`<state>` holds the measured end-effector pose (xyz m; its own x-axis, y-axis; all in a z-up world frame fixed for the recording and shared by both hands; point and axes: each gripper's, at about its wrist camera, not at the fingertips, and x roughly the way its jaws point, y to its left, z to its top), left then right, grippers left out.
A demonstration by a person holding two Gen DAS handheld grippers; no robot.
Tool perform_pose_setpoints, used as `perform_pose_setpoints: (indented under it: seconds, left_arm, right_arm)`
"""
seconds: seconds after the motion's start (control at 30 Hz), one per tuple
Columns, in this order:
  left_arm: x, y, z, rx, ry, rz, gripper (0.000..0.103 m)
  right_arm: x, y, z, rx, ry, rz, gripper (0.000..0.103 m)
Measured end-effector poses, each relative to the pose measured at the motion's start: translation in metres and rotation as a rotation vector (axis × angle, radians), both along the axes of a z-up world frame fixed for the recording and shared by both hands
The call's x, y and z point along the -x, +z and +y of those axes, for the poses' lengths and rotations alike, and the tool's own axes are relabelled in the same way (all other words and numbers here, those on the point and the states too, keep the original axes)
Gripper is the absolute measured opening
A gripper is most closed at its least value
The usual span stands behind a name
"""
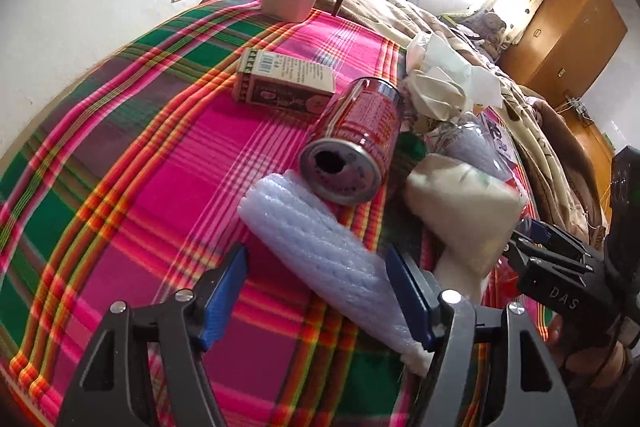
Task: Collect trash
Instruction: 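Grasp the white foam sleeve with left while right grasps the Coca-Cola bottle, then carry the foam sleeve with left while right carries the bottle to the wastebasket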
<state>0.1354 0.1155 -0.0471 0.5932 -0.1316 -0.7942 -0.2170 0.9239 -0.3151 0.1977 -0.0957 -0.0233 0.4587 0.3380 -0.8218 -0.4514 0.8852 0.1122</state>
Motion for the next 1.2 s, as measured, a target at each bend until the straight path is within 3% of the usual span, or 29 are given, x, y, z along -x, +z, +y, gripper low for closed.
perform_pose_setpoints:
  seconds: [0.23,0.27,0.33,0.4,0.63,0.83,1.2]
  left_arm:
    - [-0.005,0.0,0.003,0.048,0.024,0.002,0.064]
    - [-0.005,-0.001,0.002,0.072,0.016,0.001,0.057]
    - [-0.006,-0.003,0.001,0.12,0.004,-0.002,0.056]
    - [-0.006,-0.002,-0.001,0.109,0.006,-0.011,0.056]
    - [-0.007,-0.003,-0.002,0.116,0.009,-0.02,0.039]
    - [0.003,0.006,-0.007,0.111,0.003,-0.065,0.033]
    - [0.021,0.032,-0.019,0.07,-0.039,-0.147,0.03]
  right_arm:
    - [0.002,0.0,-0.013,-0.079,-0.062,0.004,0.066]
    - [0.004,0.0,-0.013,-0.086,-0.064,-0.001,0.066]
    - [0.008,0.0,-0.015,-0.096,-0.069,-0.013,0.066]
    - [0.012,0.002,-0.018,-0.115,-0.082,-0.028,0.066]
    - [0.022,0.008,-0.026,-0.152,-0.108,-0.054,0.066]
    - [0.033,0.012,-0.032,-0.188,-0.126,-0.077,0.065]
    - [0.055,0.019,-0.051,-0.27,-0.153,-0.099,0.065]
